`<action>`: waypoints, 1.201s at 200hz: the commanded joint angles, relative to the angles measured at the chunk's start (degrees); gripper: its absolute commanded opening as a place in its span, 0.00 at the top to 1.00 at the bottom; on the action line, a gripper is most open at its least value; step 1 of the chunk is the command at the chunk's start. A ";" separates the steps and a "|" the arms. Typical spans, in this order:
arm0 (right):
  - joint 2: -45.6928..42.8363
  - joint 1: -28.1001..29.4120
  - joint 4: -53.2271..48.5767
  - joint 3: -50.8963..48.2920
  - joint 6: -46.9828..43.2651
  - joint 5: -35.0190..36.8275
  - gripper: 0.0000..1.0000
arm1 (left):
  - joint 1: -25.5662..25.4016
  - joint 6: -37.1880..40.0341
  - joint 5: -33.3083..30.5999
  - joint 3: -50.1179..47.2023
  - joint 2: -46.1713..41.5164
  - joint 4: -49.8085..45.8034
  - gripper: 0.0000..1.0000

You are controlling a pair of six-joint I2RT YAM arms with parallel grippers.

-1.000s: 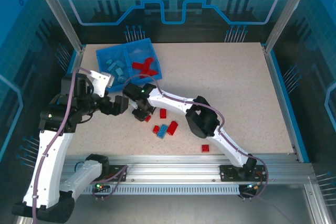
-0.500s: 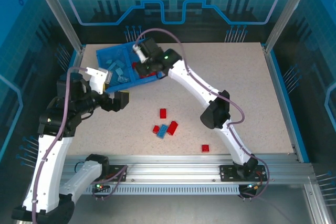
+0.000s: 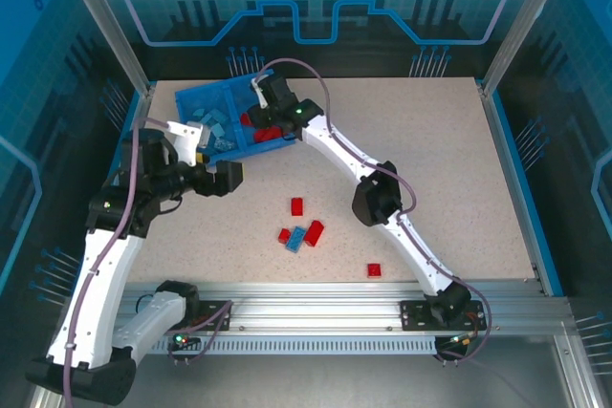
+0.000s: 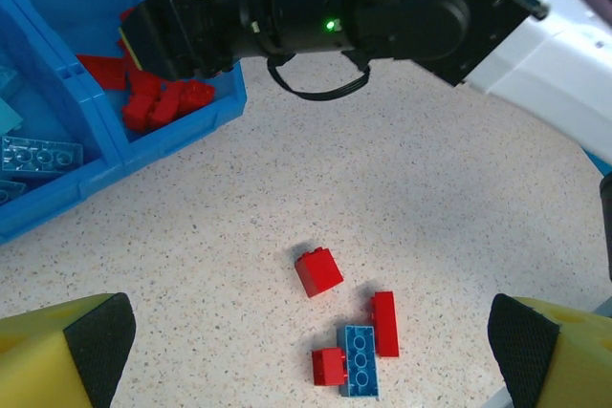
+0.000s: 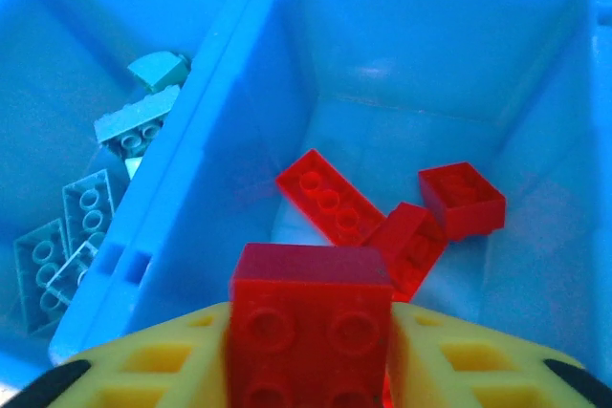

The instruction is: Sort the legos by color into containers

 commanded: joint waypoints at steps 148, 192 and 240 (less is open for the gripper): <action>-62.27 -7.92 -12.92 -63.36 7.62 -12.26 0.00 | -28.00 -30.82 -21.74 -8.15 12.03 3.78 0.06; -75.11 -9.74 -14.26 -79.00 9.24 -12.76 0.00 | -35.29 -39.32 -25.99 -13.58 21.22 2.92 0.16; -77.16 -10.46 -15.55 -81.82 9.21 -13.28 0.00 | -33.88 -39.54 -21.51 -17.41 27.08 10.24 0.41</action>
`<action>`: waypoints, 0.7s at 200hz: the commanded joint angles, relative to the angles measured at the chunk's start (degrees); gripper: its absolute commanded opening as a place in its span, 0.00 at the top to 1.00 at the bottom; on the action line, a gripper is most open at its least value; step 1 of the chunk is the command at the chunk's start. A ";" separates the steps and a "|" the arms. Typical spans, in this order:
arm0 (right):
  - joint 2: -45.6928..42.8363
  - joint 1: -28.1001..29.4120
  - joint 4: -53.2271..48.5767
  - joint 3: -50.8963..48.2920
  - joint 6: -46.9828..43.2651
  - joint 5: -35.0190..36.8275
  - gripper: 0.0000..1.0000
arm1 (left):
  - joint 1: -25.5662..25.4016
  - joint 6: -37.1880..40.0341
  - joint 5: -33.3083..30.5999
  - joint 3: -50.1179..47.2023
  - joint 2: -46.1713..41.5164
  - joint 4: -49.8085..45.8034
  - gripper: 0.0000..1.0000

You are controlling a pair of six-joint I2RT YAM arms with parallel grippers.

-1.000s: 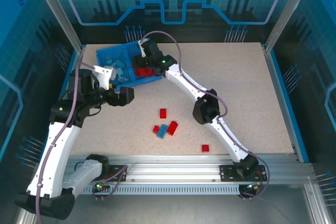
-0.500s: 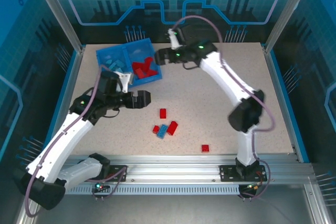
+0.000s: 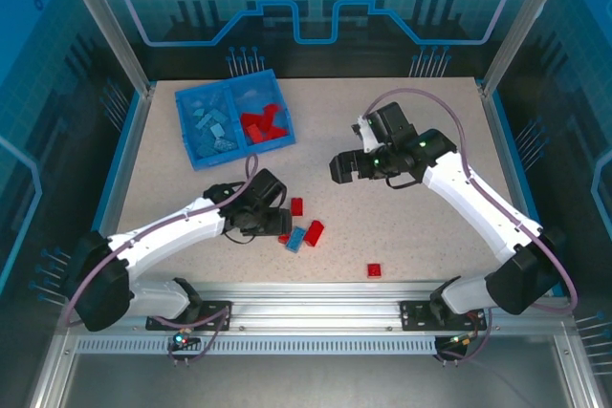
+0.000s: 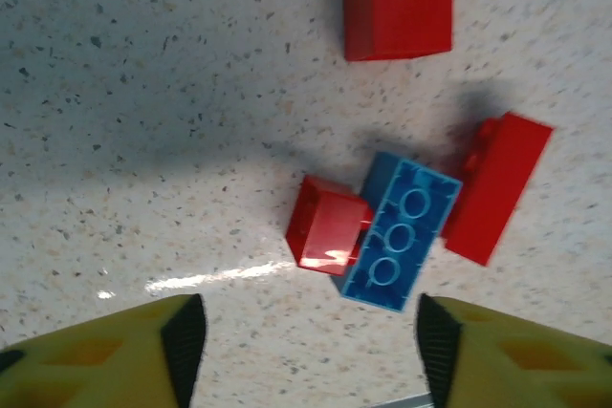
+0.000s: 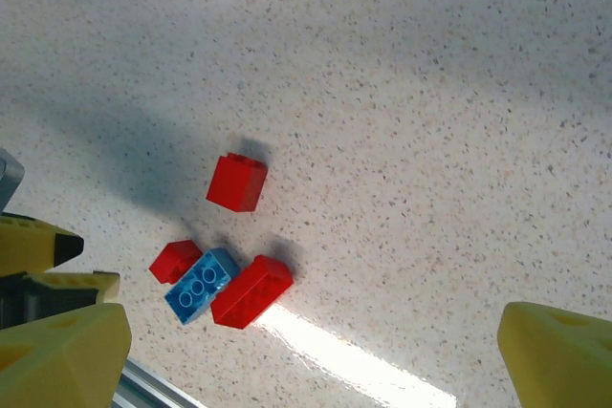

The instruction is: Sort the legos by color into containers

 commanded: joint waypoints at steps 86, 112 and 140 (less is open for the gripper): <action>-0.56 -1.15 -0.97 0.57 0.73 -2.01 0.00 | 4.30 -0.67 9.84 -1.19 12.46 12.59 0.51; -0.23 -1.21 -1.25 0.97 0.42 -1.73 0.00 | 4.45 0.17 11.13 -1.33 13.72 12.84 0.50; -0.20 -1.29 -1.15 0.79 0.59 -1.50 0.00 | 4.41 1.14 9.93 -1.73 14.70 10.50 0.51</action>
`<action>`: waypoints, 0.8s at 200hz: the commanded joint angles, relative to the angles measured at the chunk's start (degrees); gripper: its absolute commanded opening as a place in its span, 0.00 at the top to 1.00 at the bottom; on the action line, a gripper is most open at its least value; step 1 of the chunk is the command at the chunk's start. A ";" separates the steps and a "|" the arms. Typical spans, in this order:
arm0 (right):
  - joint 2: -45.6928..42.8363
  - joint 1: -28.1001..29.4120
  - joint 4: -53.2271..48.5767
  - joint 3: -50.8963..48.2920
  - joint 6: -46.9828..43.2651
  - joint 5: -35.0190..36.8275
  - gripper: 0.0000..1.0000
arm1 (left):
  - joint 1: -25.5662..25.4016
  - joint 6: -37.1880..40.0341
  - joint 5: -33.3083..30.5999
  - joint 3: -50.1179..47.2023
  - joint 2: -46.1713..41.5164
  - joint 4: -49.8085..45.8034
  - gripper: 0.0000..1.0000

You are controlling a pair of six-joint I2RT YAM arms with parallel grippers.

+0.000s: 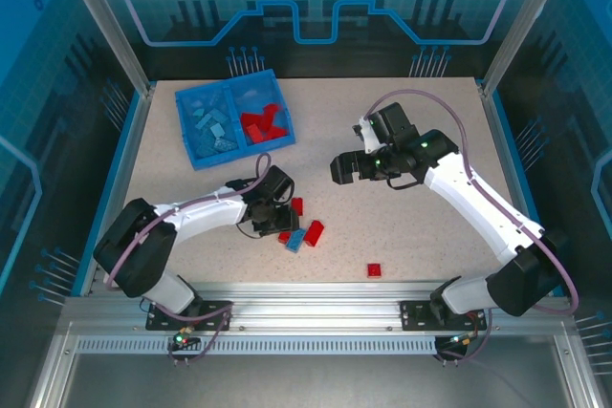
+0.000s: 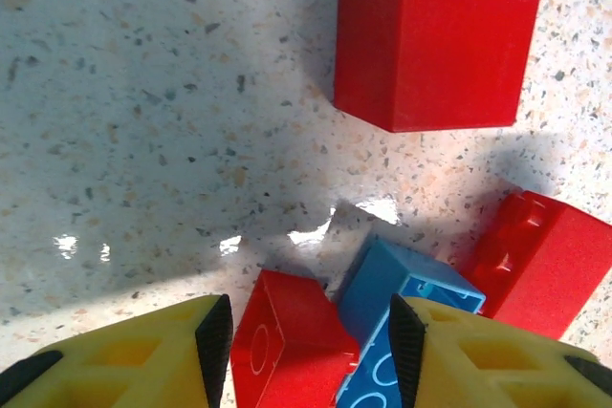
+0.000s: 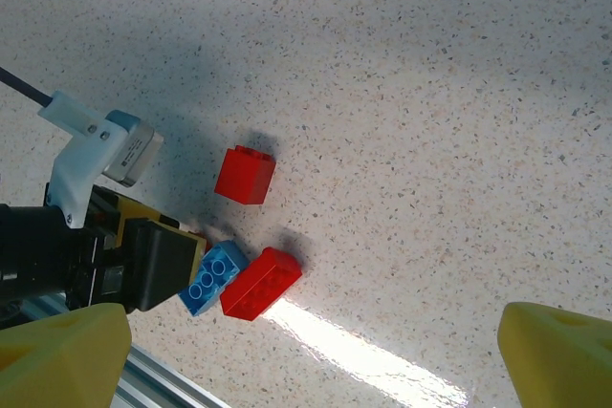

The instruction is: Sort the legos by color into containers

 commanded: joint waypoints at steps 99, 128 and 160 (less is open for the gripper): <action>1.22 -1.12 -1.19 1.08 -0.66 -0.21 0.00 | 0.26 2.36 -6.88 -2.01 1.17 -8.57 0.56; 1.14 -1.13 -1.40 0.97 -0.91 -0.13 0.00 | 0.08 4.10 -3.67 -1.92 -0.97 -7.28 0.32; 0.96 -1.12 -1.50 0.52 -0.72 0.01 0.00 | -0.27 4.81 -4.67 -3.07 -2.29 -8.66 0.35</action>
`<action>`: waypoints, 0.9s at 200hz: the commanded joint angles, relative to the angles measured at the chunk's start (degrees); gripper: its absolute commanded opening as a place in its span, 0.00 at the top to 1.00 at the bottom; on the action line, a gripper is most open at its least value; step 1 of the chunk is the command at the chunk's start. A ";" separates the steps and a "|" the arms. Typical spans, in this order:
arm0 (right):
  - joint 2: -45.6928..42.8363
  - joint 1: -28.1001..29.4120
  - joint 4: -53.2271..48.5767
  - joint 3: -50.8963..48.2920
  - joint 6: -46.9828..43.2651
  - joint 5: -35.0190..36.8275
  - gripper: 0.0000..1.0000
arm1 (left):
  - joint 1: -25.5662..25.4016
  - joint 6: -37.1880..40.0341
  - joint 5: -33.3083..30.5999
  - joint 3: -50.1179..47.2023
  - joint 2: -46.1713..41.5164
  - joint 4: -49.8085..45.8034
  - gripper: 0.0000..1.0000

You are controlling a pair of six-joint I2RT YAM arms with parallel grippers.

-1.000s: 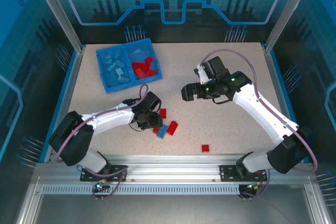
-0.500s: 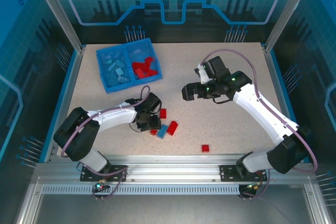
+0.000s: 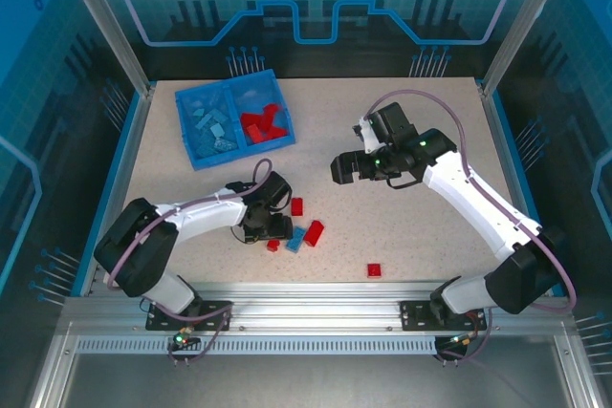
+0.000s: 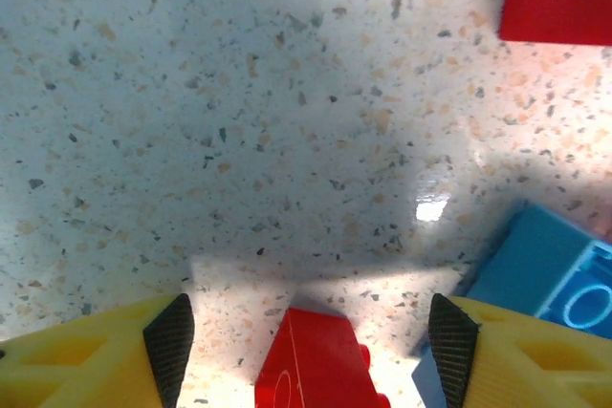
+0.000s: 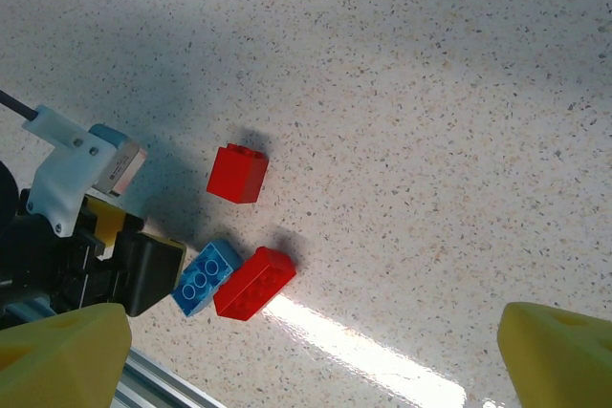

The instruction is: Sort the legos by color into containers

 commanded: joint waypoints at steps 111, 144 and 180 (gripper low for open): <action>1.69 -0.71 -1.69 2.02 -0.62 -0.35 0.00 | -2.39 1.82 -2.73 -2.03 2.41 -4.60 0.64; 1.03 -0.74 -2.10 1.61 -1.49 -0.78 0.00 | -2.44 1.23 -2.83 -0.33 -0.59 -4.49 0.76; -0.75 -0.67 -0.79 0.25 -2.40 -2.61 0.00 | -1.04 0.89 -4.90 6.72 -5.19 -4.99 0.80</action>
